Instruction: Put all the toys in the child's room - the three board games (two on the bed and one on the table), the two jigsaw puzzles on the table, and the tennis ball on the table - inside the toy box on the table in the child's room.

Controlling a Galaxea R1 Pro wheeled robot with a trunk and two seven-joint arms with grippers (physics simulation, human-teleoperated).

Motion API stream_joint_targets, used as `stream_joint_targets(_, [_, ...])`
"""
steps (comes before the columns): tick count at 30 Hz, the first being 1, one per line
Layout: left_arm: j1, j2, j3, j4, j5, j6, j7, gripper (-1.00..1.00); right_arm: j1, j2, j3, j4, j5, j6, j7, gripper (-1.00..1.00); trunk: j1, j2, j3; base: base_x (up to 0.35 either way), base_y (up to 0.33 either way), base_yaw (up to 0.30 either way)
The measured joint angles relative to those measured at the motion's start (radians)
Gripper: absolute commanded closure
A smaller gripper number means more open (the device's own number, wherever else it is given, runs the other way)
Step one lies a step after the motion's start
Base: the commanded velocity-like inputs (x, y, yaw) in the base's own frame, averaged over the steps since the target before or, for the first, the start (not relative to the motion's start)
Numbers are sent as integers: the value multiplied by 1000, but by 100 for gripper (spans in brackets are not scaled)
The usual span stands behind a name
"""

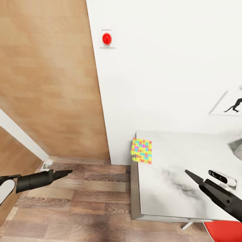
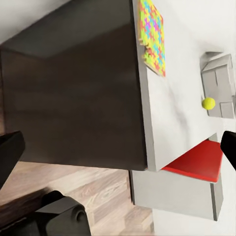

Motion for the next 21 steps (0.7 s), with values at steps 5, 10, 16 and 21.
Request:
stream_joint_targets(5, [-1, 2, 0, 0, -1, 0, -1, -100, 0, 5, -23, 0, 10, 0, 2, -100, 0, 0, 7, 0, 0, -182])
stream_joint_targets(10, [-1, 3, 0, 1, -1, 0, -2, -100, 0, 7, -29, 0, 12, 0, 2, -100, 0, 0, 13, 0, 0, -185])
stream_joint_targets(16, [-1, 5, 1, 2, -1, 0, -3, -100, 0, 7, -31, 0, 14, -1, 2, -100, 0, 0, 21, 0, 0, -187])
stream_joint_targets(21, [-1, 6, 1, 2, -1, 0, -3, -100, 0, 7, -31, 0, 14, -2, 3, -100, 0, 0, 28, 0, 0, -187])
